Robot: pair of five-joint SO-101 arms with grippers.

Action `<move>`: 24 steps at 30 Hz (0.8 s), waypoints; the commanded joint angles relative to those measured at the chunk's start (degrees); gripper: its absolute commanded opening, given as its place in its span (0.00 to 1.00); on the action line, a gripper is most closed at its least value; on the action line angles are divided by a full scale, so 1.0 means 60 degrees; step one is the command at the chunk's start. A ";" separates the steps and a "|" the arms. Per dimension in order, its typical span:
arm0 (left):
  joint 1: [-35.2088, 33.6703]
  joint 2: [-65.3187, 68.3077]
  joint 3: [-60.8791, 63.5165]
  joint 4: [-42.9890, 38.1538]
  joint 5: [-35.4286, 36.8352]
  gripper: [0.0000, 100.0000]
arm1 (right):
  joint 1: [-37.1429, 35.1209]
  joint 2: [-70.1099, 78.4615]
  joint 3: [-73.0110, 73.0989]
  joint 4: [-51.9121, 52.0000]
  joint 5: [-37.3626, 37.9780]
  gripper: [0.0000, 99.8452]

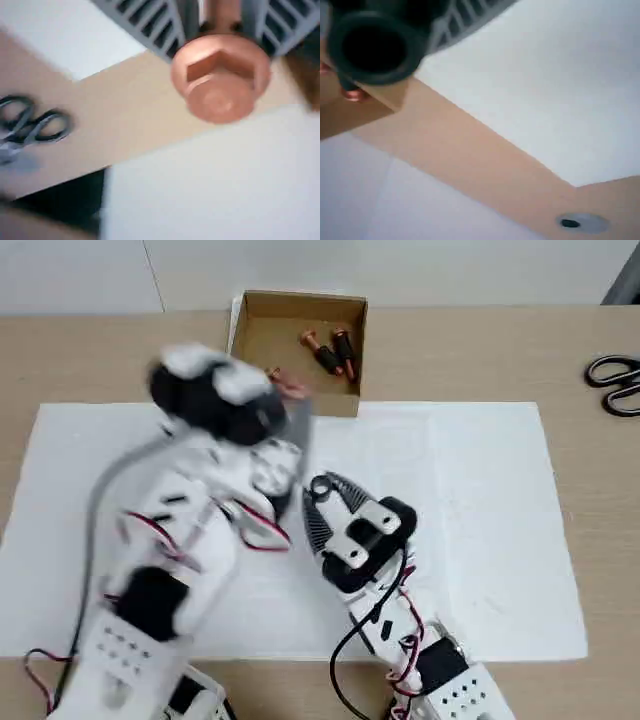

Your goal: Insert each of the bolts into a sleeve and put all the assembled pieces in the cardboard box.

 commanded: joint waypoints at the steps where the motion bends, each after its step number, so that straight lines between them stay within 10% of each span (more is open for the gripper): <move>1: 0.1026 -0.1114 0.1311 -0.2681 0.0029 0.01 | -0.0095 -0.0154 0.0073 -0.0271 0.0103 0.00; 17: 0.0440 -0.3267 0.1341 0.2256 0.0073 0.01 | -0.0095 -0.0154 0.0073 -0.0227 0.0132 0.00; 24: 0.0498 -0.3429 0.1692 0.2359 0.0073 0.01 | -0.0095 -0.0154 0.0073 -0.0227 0.0132 0.00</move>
